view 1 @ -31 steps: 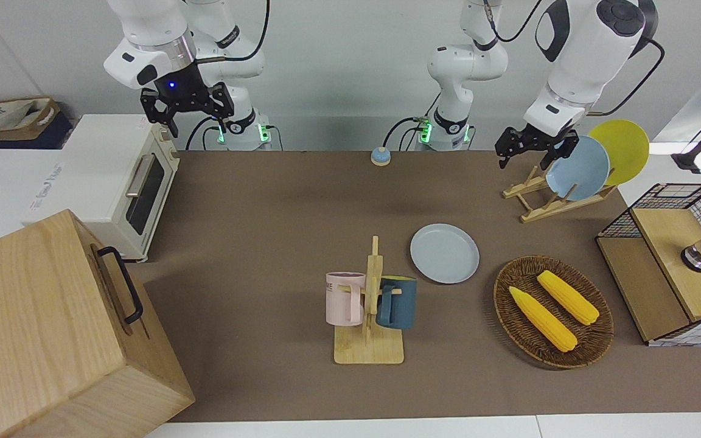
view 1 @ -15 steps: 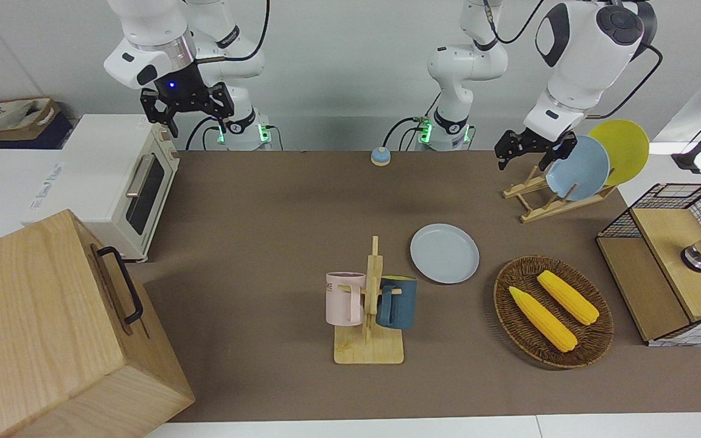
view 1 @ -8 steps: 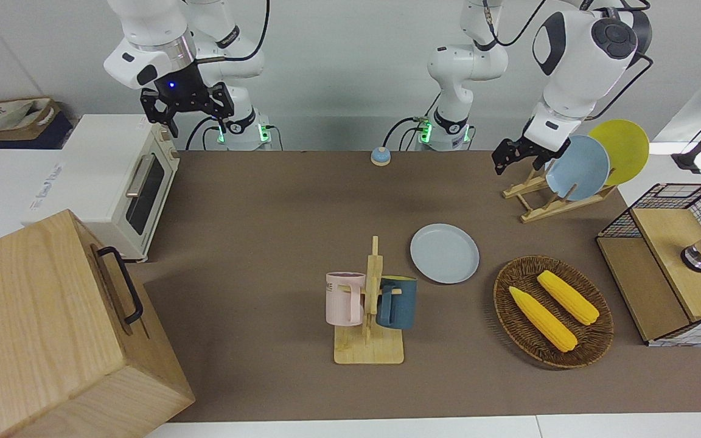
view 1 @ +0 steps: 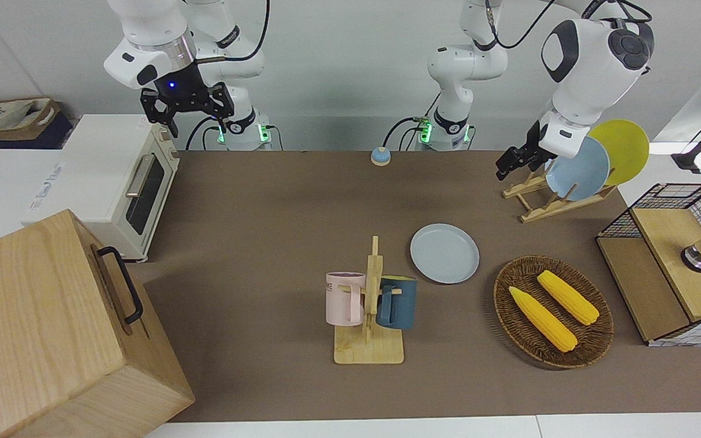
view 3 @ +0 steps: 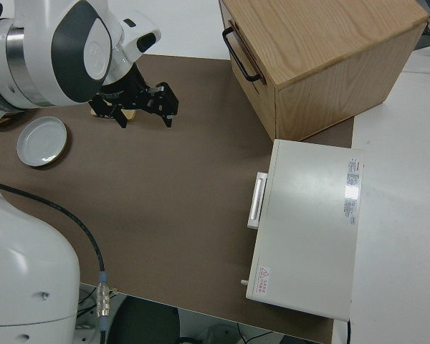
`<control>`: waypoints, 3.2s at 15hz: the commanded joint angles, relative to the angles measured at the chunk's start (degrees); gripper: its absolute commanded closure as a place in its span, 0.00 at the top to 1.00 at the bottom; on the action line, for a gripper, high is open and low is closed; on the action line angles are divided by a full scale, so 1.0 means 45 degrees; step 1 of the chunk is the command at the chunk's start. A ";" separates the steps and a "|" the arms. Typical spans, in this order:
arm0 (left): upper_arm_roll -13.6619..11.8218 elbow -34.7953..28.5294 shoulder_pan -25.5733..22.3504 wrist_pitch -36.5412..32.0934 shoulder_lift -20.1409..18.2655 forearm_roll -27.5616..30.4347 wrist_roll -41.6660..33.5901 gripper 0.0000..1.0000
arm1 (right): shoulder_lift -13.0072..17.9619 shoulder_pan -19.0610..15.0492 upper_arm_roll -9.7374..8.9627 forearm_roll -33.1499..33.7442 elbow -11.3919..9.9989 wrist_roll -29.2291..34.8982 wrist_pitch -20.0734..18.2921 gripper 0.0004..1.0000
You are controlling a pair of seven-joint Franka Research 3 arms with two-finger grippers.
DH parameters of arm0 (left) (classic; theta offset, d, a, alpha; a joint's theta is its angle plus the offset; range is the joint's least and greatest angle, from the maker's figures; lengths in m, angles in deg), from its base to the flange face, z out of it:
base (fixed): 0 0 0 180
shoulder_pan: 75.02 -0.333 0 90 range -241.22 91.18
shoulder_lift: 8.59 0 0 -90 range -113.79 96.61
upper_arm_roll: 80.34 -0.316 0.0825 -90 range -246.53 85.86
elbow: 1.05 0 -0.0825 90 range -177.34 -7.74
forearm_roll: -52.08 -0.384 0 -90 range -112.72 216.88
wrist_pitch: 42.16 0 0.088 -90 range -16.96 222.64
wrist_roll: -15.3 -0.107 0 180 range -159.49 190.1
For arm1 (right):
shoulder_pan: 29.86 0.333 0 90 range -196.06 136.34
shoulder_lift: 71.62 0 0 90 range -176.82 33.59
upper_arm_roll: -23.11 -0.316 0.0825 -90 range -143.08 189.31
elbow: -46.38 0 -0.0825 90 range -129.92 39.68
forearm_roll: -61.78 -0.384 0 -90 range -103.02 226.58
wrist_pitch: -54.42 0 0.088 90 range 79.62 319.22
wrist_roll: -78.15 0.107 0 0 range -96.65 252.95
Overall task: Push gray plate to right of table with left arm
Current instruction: 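Move the left gripper to the near edge of the gray plate, then lower the left gripper against the gray plate's rim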
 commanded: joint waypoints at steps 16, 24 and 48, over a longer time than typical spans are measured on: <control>0.0351 -0.5204 0.0570 0.6275 -0.0313 0.0223 0.3107 1.00 | 0.0038 -0.0256 -0.0171 -0.0130 0.0101 0.0031 -0.0183 0.98; 0.0448 -0.6258 0.0822 0.8772 0.0391 0.0223 0.3985 1.00 | 0.0038 -0.0256 -0.0171 -0.0130 0.0101 0.0031 -0.0183 0.98; 0.0448 -0.6474 0.1488 1.0514 0.1876 0.0145 0.4593 0.33 | 0.0038 -0.0256 -0.0171 -0.0130 0.0101 0.0031 -0.0183 0.98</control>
